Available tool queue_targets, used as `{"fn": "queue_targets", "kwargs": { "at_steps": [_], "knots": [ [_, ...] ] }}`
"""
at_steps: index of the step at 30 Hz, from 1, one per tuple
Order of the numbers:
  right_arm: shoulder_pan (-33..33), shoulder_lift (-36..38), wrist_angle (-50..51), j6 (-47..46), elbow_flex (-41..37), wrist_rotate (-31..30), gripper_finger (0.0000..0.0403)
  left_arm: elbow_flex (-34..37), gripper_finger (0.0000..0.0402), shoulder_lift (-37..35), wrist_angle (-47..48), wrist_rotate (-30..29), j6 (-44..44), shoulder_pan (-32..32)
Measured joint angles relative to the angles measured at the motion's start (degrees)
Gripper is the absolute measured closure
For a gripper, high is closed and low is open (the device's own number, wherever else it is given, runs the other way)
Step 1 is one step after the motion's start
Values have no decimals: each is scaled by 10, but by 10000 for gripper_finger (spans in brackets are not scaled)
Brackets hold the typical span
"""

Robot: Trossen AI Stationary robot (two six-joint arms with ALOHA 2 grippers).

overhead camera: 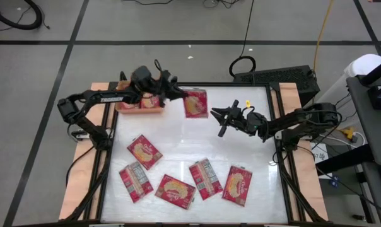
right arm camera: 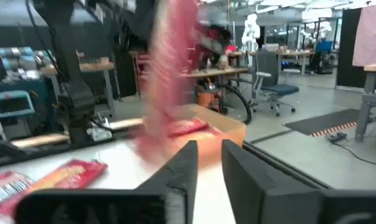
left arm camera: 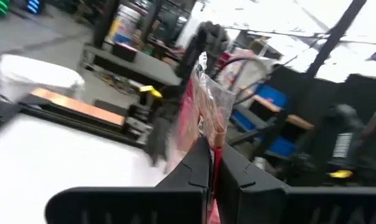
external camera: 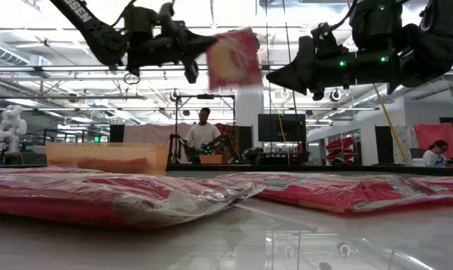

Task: Sort popcorn bags into baskets
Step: Put the red popcorn bag into the orange bin

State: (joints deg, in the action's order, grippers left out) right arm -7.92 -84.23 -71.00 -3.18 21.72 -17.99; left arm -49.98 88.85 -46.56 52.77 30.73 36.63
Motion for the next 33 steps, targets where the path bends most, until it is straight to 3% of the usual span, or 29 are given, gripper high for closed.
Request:
{"fn": "queue_targets", "kwargs": {
  "at_steps": [7,11,16,25,30,33],
  "knots": [
    [0,0,57,-2,-1,-12,276,0,398,-80,62,102,16,107],
    [0,0,90,-2,-1,22,265,0,398,-132,153,141,-6,191],
    [1,0,114,-6,-1,62,264,0,398,-183,289,141,-92,271],
    [1,0,117,2,-1,63,264,0,398,-218,432,118,-157,358],
    [1,0,118,12,-1,63,264,0,398,-253,518,104,-214,338],
    [1,0,118,22,-1,63,264,0,398,-299,581,25,-250,289]
  ]
}}
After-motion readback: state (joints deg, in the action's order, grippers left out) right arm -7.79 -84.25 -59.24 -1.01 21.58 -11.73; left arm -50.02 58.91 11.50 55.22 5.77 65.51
